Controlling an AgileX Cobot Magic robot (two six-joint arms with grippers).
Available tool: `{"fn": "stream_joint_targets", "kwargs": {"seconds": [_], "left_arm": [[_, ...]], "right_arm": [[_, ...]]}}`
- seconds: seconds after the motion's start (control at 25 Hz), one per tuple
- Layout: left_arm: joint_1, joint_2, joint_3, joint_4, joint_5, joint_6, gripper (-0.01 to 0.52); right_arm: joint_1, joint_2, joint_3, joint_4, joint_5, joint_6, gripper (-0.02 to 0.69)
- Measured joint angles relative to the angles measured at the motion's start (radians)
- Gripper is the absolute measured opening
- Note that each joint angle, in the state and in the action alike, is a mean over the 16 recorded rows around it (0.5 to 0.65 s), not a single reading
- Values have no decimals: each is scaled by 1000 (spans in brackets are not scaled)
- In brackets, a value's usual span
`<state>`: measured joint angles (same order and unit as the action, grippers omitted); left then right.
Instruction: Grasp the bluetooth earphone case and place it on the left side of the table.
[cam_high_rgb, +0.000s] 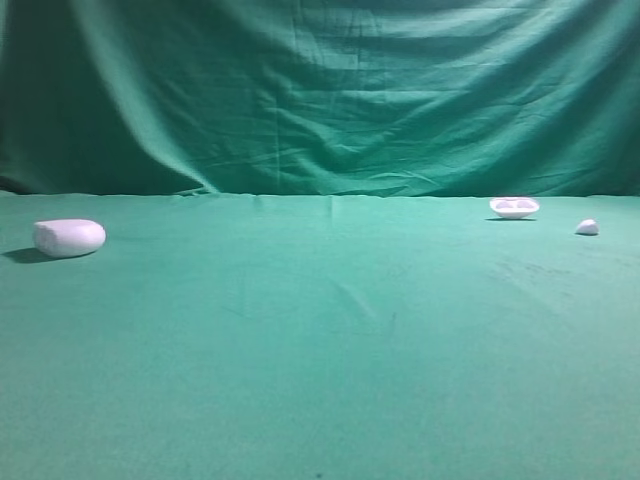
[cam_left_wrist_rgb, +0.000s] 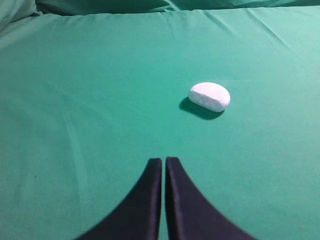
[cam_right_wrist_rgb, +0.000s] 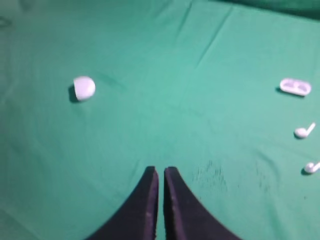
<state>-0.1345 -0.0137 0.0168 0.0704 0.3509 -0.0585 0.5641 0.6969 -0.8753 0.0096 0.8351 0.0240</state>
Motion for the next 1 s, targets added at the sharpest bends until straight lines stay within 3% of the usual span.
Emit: {"fn": "stream_joint_targets", "kwargs": {"seconds": [0.56, 1.0], "left_arm": [[0, 0, 0, 0, 0, 0, 0], [0, 0, 0, 0, 0, 0, 0]], "right_arm": [[-26, -221, 187, -26, -112, -27, 0], [-271, -391, 473, -45, -354, -28, 0]]}}
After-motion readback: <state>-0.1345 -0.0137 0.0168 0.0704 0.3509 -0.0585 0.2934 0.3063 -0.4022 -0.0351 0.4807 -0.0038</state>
